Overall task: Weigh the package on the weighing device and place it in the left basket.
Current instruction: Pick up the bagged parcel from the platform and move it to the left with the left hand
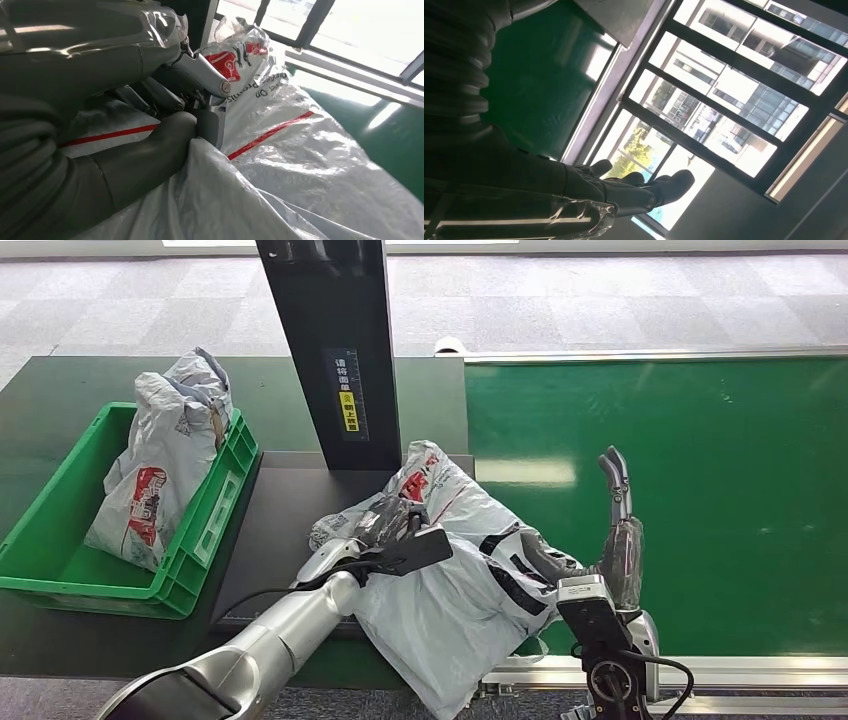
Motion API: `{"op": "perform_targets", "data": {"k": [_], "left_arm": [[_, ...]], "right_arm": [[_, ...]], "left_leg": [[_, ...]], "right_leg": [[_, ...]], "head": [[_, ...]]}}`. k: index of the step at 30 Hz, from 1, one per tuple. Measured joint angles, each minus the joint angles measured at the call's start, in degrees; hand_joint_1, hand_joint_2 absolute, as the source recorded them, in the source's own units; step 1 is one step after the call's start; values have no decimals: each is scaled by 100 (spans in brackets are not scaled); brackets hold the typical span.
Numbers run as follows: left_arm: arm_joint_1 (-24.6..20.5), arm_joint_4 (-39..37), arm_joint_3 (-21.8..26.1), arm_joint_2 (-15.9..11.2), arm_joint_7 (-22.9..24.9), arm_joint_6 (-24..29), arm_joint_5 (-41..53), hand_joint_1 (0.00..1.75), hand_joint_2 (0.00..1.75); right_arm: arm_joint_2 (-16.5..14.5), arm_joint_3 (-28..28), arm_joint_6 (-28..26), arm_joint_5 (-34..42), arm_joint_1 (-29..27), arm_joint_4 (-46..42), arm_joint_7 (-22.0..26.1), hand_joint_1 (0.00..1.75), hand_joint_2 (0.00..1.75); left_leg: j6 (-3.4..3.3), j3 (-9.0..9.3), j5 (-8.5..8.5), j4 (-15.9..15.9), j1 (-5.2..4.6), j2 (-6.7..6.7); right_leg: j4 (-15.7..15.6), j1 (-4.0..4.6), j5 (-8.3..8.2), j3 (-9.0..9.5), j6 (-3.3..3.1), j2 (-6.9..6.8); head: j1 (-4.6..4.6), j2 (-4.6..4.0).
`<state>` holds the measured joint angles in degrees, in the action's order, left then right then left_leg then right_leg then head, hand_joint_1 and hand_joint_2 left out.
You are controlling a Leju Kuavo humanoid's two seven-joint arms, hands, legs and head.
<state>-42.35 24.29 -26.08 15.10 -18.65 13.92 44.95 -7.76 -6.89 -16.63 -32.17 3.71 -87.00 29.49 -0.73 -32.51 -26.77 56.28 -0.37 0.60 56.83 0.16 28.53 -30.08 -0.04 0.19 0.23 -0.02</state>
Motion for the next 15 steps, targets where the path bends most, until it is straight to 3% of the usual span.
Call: {"op": "perform_targets", "data": {"k": [5, 9, 15], "left_arm": [[240, 881, 346, -10, -552, -188, -830, 171, 175], [692, 2571, 432, -92, -479, -249, -1409, 172, 175], [1228, 4908, 559, -293, -519, 147, -2002, 173, 175]], "right_arm": [[3, 12, -38, 43, -2, 43, 8, 0, 175], [13, 36, -108, 84, -22, 62, 10, 0, 175], [9, 110, -206, 91, -114, 58, 10, 0, 175]], "left_leg": [[0, -1, 0, 0, 0, 0], [0, -6, 0, 0, 0, -1], [0, -10, -1, -1, 1, -3]], "right_leg": [[0, 0, 0, -1, 0, 0], [0, 0, 0, -6, 0, 1], [0, 2, 1, -9, -1, 3]], "head": [[1, 0], [0, 0], [0, 0]]}}
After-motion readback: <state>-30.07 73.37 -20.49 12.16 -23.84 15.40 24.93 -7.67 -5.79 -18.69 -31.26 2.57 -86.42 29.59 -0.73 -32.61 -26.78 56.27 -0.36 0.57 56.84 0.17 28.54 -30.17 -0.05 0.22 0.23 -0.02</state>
